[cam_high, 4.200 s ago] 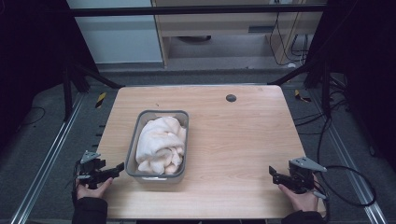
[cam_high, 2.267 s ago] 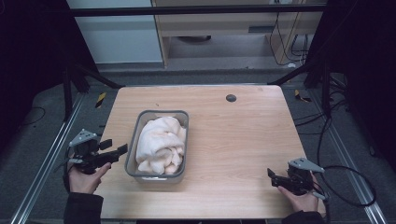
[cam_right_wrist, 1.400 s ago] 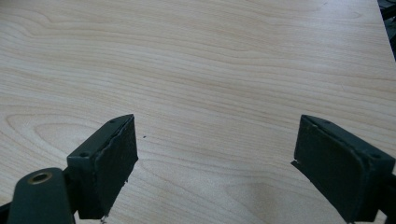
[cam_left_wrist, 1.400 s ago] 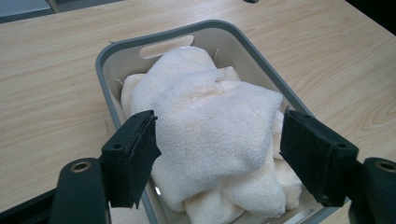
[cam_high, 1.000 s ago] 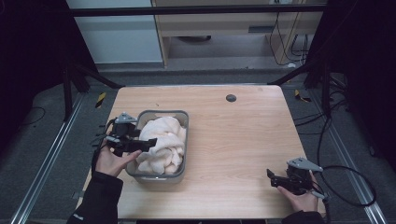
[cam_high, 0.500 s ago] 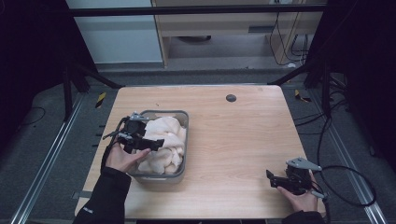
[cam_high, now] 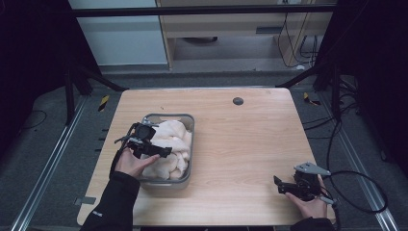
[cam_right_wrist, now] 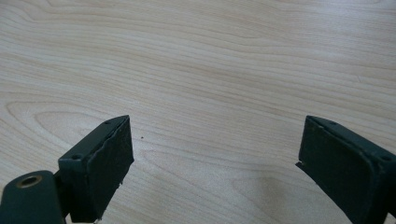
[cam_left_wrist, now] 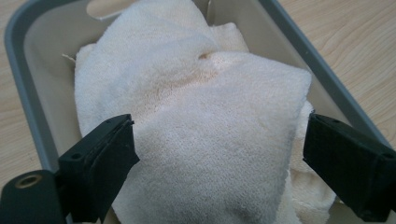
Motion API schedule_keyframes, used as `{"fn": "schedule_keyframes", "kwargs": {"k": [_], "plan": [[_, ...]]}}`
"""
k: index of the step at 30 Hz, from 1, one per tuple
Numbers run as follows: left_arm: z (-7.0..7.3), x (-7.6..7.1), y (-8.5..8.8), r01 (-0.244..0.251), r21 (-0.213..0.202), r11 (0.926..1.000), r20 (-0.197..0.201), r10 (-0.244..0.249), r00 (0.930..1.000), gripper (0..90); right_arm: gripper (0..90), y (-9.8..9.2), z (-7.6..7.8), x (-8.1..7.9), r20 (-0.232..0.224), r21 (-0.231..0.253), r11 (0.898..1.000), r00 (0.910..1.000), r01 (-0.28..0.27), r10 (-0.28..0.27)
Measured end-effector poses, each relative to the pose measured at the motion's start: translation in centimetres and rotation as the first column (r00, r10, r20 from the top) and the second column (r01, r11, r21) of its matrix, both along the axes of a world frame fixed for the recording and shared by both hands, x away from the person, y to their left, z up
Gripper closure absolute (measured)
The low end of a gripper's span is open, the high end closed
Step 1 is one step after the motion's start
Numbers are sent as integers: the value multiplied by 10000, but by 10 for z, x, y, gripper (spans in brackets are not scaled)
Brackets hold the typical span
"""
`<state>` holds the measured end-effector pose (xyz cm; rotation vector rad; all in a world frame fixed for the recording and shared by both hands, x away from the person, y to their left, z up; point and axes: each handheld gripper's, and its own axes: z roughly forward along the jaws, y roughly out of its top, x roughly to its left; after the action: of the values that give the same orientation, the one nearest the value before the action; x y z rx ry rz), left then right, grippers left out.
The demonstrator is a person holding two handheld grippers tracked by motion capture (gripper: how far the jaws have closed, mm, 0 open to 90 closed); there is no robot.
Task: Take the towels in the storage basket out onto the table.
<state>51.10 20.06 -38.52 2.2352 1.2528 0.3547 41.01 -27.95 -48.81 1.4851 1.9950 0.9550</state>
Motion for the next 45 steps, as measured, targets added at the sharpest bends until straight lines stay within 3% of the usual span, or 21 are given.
{"fn": "schedule_keyframes", "kwargs": {"k": [5, 13, 20, 26, 36, 42, 45], "plan": [[-13, 3, -4, 111, 257, 9996, -310, -103, 9995, 68, 94, 0, -1, 1, -54, -91, 9999, 10000, -78, 77], [-23, 6, -9, 78, 489, 9988, -484, -54, 9988, 71, 85, 0, -1, 1, -121, -87, 9999, 9999, -84, 83], [-31, 10, -11, 107, 750, 9971, -747, -51, 9972, 154, 82, 0, -2, 2, -163, -124, 9999, 9998, -114, 112], [-36, 12, -11, 122, 866, 9962, -952, -39, 9954, 274, 80, 0, -2, 2, -175, -128, 9998, 9998, -122, 120], [-37, 15, -9, -202, 924, 9955, -1308, 322, 9909, 597, 80, 0, -1, 2, -176, -177, 9998, 9998, -107, 104], [-33, 13, -9, -141, 921, 9957, -1093, 242, 9937, 688, 81, 0, -1, 2, -199, -139, 9999, 9998, -102, 99], [-25, 8, -4, -77, 582, 9983, -843, 126, 9964, 707, 81, -1, -1, 2, -207, -135, 9999, 9997, -99, 96]]}}
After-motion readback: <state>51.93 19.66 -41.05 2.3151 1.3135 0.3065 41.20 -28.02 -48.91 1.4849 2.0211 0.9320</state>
